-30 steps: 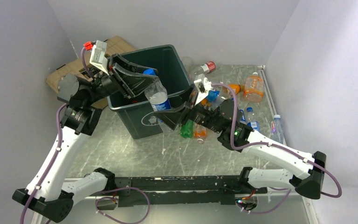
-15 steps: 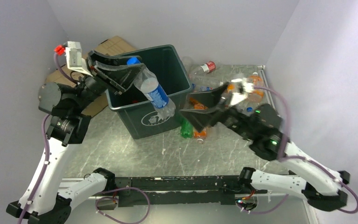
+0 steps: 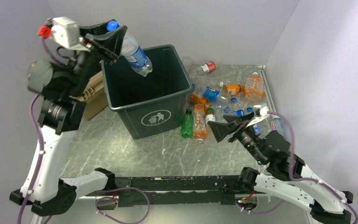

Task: Put the plastic bottles in the bin
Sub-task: Place the plastic bottle in the trash bin, then pick up the plastic bottle at the center of the board, then place the plastic bottle in the trash bin.

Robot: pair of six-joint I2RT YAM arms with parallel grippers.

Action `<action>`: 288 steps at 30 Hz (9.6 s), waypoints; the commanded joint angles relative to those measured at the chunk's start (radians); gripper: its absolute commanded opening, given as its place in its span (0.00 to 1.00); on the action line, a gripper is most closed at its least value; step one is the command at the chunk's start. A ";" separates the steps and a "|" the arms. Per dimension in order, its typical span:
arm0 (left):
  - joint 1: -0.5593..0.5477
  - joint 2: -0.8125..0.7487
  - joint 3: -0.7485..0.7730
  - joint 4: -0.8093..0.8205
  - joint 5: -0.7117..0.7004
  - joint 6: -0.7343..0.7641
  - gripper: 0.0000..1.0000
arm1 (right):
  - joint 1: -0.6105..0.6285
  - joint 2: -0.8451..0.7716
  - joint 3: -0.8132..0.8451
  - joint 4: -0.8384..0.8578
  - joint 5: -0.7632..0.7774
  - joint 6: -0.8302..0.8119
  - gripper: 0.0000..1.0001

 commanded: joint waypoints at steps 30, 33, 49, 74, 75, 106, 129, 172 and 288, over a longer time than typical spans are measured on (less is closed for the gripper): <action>0.001 0.174 -0.185 -0.189 -0.171 0.094 0.77 | 0.004 -0.051 -0.253 -0.335 0.319 0.350 1.00; 0.001 0.152 -0.173 -0.189 -0.165 0.068 0.84 | 0.004 -0.035 -0.221 -0.360 0.338 0.330 1.00; 0.001 -0.202 -0.334 -0.302 -0.192 -0.269 0.86 | -0.119 0.193 -0.195 -0.236 0.219 0.295 0.93; 0.001 -0.522 -0.442 -0.514 -0.108 -0.449 0.82 | -0.739 0.684 -0.367 0.372 -0.361 0.298 0.89; 0.001 -0.522 -0.438 -0.515 -0.101 -0.452 0.82 | -0.739 0.704 -0.362 0.370 -0.362 0.289 0.89; 0.001 -0.545 -0.468 -0.539 -0.115 -0.457 0.82 | -0.693 0.832 -0.363 0.356 -0.419 0.173 0.69; 0.001 -0.553 -0.462 -0.541 -0.130 -0.457 0.82 | -0.653 0.613 -0.303 0.169 -0.334 0.154 0.46; 0.000 -0.100 -0.384 0.173 0.441 -0.648 0.92 | -0.264 0.385 0.224 0.412 -0.724 0.028 0.41; 0.122 0.188 -0.202 -0.169 -0.128 -0.156 0.00 | -0.357 0.292 -0.336 -0.118 -0.041 0.350 1.00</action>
